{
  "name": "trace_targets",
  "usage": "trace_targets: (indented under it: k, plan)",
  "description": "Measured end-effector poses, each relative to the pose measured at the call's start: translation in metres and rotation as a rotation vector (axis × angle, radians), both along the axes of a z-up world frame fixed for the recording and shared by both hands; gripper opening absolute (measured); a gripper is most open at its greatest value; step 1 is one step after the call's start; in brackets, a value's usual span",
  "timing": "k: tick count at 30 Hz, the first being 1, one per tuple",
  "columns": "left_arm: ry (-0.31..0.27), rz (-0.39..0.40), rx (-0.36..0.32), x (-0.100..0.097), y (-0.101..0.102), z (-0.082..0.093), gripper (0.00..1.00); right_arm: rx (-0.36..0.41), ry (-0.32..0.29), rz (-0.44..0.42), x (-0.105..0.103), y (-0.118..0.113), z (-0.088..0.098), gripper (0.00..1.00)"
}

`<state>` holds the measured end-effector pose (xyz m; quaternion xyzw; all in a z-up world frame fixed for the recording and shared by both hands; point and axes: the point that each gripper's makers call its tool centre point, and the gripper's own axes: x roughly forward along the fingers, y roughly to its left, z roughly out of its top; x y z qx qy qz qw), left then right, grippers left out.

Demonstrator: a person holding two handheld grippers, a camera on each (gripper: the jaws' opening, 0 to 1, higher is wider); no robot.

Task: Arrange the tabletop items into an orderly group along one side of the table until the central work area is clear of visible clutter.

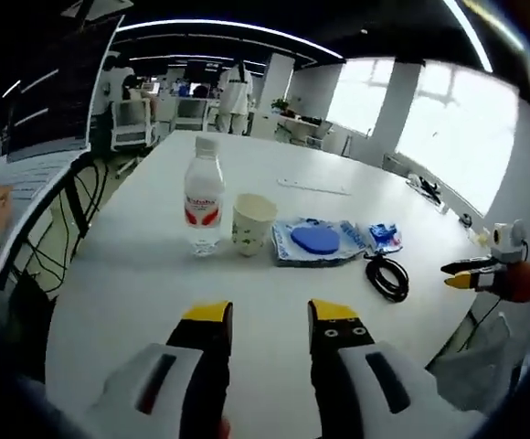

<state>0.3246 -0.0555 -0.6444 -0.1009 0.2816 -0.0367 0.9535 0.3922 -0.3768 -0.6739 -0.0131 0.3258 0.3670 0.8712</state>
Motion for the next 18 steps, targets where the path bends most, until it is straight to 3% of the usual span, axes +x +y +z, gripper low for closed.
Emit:
trace_targets:
  k: [4, 18]
  plan:
    - [-0.016, -0.02, 0.015, -0.002, -0.001, 0.006, 0.39, -0.007, 0.004, 0.025, -0.004, 0.003, -0.003, 0.53]
    - [-0.009, -0.021, 0.015, -0.007, -0.007, -0.002, 0.4, -0.005, 0.042, 0.04, -0.014, 0.007, -0.011, 0.54]
